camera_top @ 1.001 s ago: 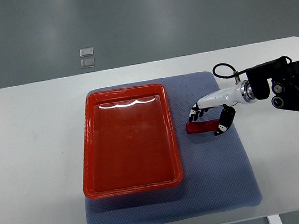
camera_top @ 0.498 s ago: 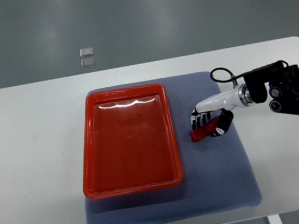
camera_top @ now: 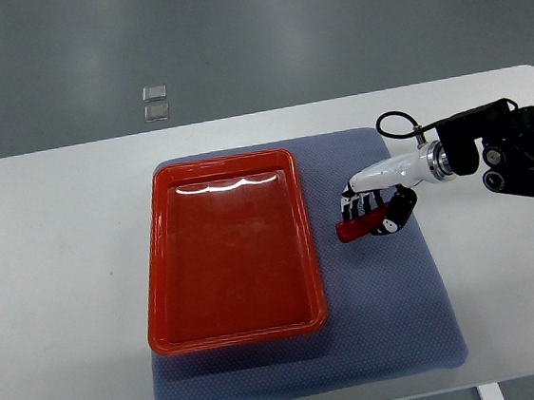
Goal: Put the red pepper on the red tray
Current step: 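Lift the pepper and carry it with the right hand over the tray, then open the right hand to drop the pepper and withdraw upward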
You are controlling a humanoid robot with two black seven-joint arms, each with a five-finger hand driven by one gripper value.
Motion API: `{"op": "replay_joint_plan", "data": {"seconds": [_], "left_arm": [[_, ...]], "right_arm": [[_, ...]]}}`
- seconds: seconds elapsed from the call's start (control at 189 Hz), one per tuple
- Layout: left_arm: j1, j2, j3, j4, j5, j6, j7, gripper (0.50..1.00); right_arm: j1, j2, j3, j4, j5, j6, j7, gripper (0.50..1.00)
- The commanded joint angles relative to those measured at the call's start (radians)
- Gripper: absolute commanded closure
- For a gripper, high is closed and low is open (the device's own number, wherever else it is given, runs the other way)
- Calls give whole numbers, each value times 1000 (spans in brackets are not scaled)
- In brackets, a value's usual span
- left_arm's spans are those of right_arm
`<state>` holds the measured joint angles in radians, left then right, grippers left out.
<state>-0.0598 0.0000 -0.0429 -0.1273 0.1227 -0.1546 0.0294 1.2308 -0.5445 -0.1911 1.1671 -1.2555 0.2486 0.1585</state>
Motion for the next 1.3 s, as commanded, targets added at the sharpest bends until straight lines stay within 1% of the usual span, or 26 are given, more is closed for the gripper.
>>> {"op": "replay_joint_plan", "data": {"seconds": [0.0, 0.058, 0.138, 0.323, 0.387, 0.461, 0.625, 0.736, 0.864, 0.991, 1.038, 1.118, 1.144, 1.219, 1.293], "left_arm": [[0, 0, 0, 0, 0, 0, 0, 500], [0, 0, 0, 0, 0, 1, 0, 500], [0, 0, 0, 0, 0, 0, 0, 500], [0, 0, 0, 0, 0, 0, 0, 500], [0, 0, 0, 0, 0, 0, 0, 500], [0, 0, 0, 0, 0, 0, 0, 500], [0, 0, 0, 0, 0, 0, 0, 500], [0, 0, 0, 0, 0, 0, 0, 500], [0, 0, 0, 0, 0, 0, 0, 500], [0, 0, 0, 0, 0, 0, 0, 500], [0, 0, 0, 0, 0, 0, 0, 500], [0, 0, 0, 0, 0, 0, 0, 500], [0, 0, 0, 0, 0, 1, 0, 500], [0, 0, 0, 0, 0, 0, 0, 500], [0, 0, 0, 0, 0, 0, 0, 500]], "right_arm": [[44, 6, 4, -15, 5, 0, 3, 991], [75, 11, 9, -29, 15, -2, 4, 991], [110, 43, 41, -50, 19, -2, 6, 991], [156, 152, 71, -98, 36, -2, 7, 989], [162, 215, 81, -115, 44, -3, 9, 985], [162, 290, 117, -152, 53, -2, 10, 983], [150, 409, 133, -228, 54, -3, 23, 979], [127, 468, 134, -248, 54, -17, 36, 973], [104, 525, 134, -279, 53, -31, 36, 963], [79, 545, 134, -322, 53, -32, 36, 918], [73, 545, 136, -322, 54, -34, 36, 897], [61, 545, 136, -322, 54, -48, 36, 885], [56, 545, 136, -322, 54, -55, 36, 863], [49, 545, 134, -322, 54, -66, 36, 844], [41, 545, 136, -323, 53, -69, 36, 787]]}}
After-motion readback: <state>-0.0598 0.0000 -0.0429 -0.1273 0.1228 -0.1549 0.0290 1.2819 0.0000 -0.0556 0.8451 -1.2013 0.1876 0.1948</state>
